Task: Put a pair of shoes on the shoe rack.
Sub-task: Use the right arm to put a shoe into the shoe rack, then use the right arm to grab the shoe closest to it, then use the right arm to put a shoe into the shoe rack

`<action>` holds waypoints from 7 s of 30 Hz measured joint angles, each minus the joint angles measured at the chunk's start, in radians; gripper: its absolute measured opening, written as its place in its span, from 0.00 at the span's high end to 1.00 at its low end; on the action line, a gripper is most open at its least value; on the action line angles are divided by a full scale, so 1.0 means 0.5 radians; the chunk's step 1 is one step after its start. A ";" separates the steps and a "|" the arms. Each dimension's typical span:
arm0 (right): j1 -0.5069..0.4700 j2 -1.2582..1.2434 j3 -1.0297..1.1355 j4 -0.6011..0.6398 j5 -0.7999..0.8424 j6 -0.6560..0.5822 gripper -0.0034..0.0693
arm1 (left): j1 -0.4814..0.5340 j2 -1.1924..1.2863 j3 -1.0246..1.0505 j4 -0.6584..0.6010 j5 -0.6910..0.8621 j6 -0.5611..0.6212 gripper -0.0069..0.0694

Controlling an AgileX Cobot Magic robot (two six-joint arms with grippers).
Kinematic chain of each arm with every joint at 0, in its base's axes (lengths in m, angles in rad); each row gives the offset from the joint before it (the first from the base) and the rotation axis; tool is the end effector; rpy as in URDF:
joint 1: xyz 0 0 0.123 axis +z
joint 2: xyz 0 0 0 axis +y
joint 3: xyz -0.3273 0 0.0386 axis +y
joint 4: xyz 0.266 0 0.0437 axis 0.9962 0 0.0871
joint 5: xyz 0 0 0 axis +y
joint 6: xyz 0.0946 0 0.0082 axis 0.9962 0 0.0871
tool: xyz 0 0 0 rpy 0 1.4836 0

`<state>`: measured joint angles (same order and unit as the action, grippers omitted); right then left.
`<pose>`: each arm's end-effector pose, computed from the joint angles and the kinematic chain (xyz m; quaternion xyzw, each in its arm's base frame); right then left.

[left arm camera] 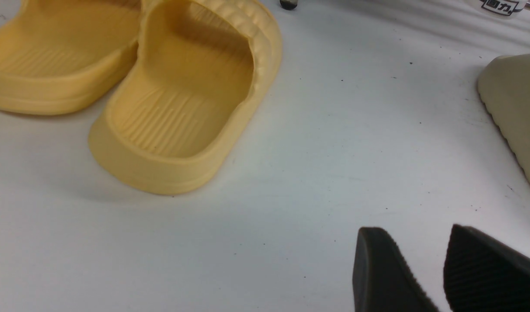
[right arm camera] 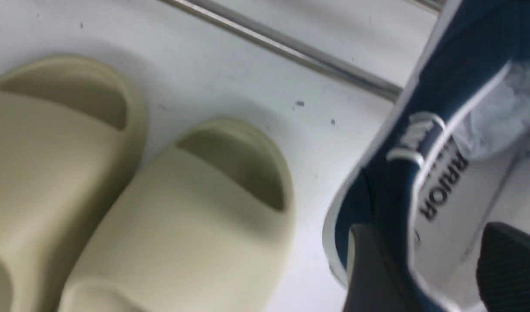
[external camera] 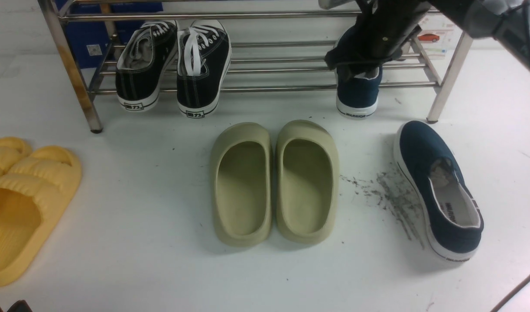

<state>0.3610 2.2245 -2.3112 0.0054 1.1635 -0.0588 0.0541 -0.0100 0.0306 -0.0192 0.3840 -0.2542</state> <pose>0.5078 0.1922 0.3465 -0.1993 0.9371 0.0458 0.2829 0.0294 0.0009 0.1668 -0.1294 0.7995 -0.0667 0.5827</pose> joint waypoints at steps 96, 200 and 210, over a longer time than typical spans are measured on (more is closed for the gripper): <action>-0.042 -0.067 0.488 -0.480 -0.313 0.521 0.94 | 0.000 0.000 0.000 0.000 0.000 0.000 0.60; -0.123 -0.840 1.360 -0.011 0.016 0.222 0.90 | 0.000 0.000 0.000 0.000 0.002 0.000 0.60; -0.204 -0.536 1.061 -0.039 0.031 0.355 0.90 | 0.000 0.000 0.000 0.000 0.002 0.000 0.60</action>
<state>0.2592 1.9565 -1.7807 -0.0140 1.1793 0.1186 0.0541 -0.0100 0.0306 -0.0192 0.3850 -0.2542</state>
